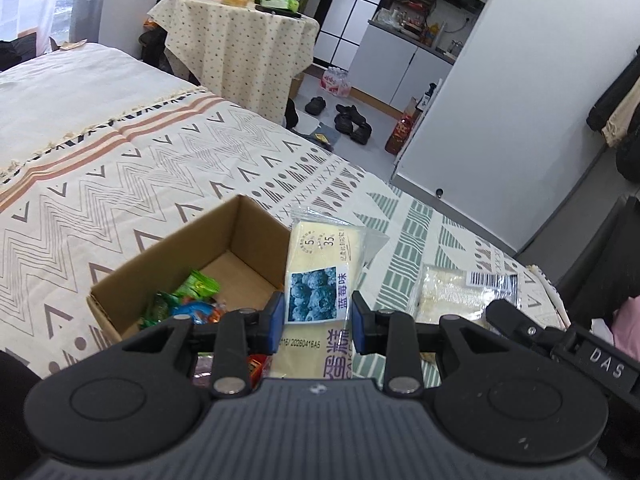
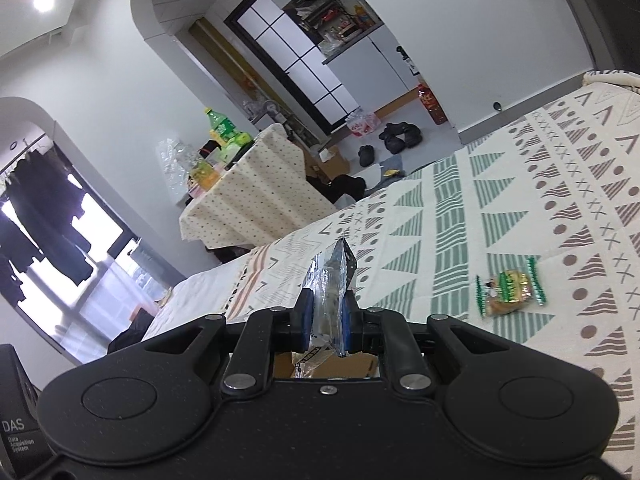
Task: Organize snacks
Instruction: 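Carry both packets toward the cardboard box, then lower both packets into the box and open both grippers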
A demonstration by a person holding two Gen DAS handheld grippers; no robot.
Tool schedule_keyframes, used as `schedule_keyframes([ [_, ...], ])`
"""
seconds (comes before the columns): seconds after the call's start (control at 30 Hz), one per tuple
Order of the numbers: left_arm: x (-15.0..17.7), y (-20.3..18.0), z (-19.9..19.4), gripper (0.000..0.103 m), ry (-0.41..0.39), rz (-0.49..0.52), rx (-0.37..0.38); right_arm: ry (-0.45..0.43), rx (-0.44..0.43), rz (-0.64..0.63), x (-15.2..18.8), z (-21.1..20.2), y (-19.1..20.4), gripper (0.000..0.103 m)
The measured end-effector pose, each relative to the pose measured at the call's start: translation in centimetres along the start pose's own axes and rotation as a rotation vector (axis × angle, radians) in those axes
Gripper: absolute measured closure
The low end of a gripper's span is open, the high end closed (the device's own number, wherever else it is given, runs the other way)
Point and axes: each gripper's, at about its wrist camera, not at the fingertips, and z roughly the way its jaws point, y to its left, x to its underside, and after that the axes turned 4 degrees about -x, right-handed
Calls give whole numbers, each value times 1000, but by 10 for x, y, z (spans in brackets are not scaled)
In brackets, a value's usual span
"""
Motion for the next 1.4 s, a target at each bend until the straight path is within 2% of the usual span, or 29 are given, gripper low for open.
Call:
schedule_keyframes([
  [0.27,-13,34,12,71,15,-47,-15,42,-2,-32,13,19,16,89],
  [0.63,-23,70,45,71,78,-91,4,104,25,-72,36,53,41,89],
  [1.07,-40,83,94,71,146,-87,60,153,78,-94,46,92,51,89],
  [1.17,-40,84,105,70,174,-89,49,157,83,-91,46,100,52,89],
  [1.3,-44,84,104,66,156,-68,47,159,74,-93,48,109,53,89],
  [1.4,-46,84,101,56,149,-63,34,138,71,-85,50,113,54,87],
])
